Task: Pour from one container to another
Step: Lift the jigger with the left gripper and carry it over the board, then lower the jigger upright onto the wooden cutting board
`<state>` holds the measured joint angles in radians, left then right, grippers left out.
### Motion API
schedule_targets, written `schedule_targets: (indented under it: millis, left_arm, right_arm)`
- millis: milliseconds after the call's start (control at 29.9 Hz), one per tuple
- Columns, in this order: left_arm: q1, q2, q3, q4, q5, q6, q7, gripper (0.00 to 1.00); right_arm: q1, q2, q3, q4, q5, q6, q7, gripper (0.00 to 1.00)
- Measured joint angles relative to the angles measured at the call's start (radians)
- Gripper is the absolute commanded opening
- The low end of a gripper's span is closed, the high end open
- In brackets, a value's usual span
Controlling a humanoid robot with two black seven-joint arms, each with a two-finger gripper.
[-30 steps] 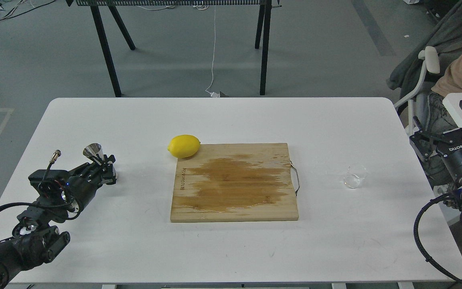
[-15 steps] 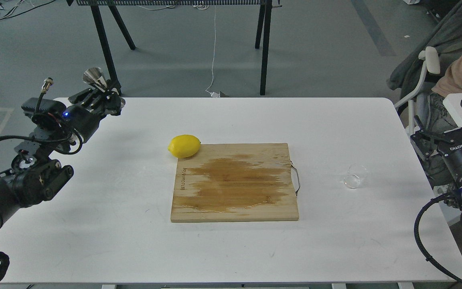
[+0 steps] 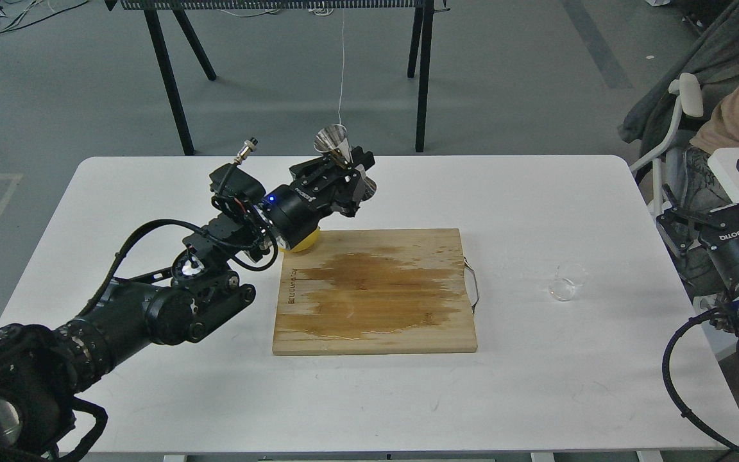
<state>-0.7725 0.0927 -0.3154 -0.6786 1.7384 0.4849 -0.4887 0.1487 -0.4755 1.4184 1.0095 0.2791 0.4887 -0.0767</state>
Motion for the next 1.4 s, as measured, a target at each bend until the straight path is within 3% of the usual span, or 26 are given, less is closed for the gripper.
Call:
schedule_targets:
  millis: [201,568,1404]
  left_arm:
    - [0.059,-0.085,0.049,0.011,0.003,0.004,0.000,0.10]
    - [0.092,-0.093,0.148,0.130,0.001,0.004,0.000,0.11]
    - [0.114,-0.093,0.159,0.191,-0.001,0.004,0.000,0.19]
  right_arm:
    - [0.000,0.000,0.000,0.000,0.000,0.000,0.000,0.99]
    - [0.000,-0.016,0.000,0.000,0.000,0.000,0.000,0.99]
    - [-0.001,-0.016,0.001,0.000,0.001,0.000,0.000,0.99]
